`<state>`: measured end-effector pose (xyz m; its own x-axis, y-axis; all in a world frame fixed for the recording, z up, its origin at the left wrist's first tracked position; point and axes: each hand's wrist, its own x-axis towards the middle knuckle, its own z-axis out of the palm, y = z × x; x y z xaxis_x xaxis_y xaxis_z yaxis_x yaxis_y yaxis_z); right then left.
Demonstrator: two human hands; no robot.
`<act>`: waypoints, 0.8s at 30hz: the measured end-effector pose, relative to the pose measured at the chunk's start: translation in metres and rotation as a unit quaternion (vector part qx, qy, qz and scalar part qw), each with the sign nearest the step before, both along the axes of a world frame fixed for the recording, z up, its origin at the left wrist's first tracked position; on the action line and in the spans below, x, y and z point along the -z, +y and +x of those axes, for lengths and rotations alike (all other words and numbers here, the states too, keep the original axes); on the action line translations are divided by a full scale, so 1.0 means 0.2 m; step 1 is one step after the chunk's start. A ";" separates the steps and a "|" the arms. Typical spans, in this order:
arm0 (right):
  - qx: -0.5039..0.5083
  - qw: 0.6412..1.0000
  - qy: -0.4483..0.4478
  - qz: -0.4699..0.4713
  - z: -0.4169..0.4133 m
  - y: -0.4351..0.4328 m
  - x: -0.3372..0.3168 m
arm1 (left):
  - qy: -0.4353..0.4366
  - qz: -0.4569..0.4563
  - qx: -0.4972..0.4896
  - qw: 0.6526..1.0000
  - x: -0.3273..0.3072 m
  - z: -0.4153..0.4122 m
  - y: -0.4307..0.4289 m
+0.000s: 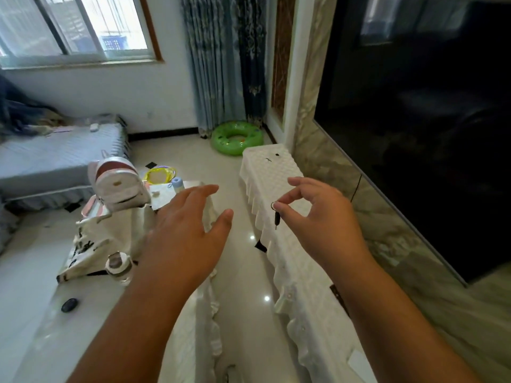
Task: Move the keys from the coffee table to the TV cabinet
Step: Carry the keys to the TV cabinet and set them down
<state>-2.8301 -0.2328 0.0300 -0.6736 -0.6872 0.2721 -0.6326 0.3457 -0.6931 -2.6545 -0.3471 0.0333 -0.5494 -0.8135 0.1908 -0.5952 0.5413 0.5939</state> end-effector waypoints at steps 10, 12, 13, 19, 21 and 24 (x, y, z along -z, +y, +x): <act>-0.001 1.000 0.020 0.006 -0.25 -0.57 -0.03 | 0.026 -0.006 0.020 0.999 0.01 -0.24 -0.62; 0.005 1.000 0.022 -0.001 -0.29 -0.70 -0.04 | 0.029 -0.008 0.024 0.999 0.00 -0.26 -0.75; 0.010 1.000 0.024 -0.006 -0.30 -0.76 -0.04 | 0.030 -0.008 0.026 0.999 0.00 -0.27 -0.82; 0.017 0.998 0.045 0.036 -0.31 -1.06 0.01 | 0.030 0.010 0.032 0.999 0.06 -0.32 -1.11; 0.008 0.998 0.050 0.042 -0.33 -1.16 0.02 | 0.034 0.016 0.027 0.999 0.09 -0.32 -1.20; -0.018 0.998 0.052 0.039 -0.37 -1.32 0.04 | 0.044 0.025 0.006 0.999 0.12 -0.33 -1.33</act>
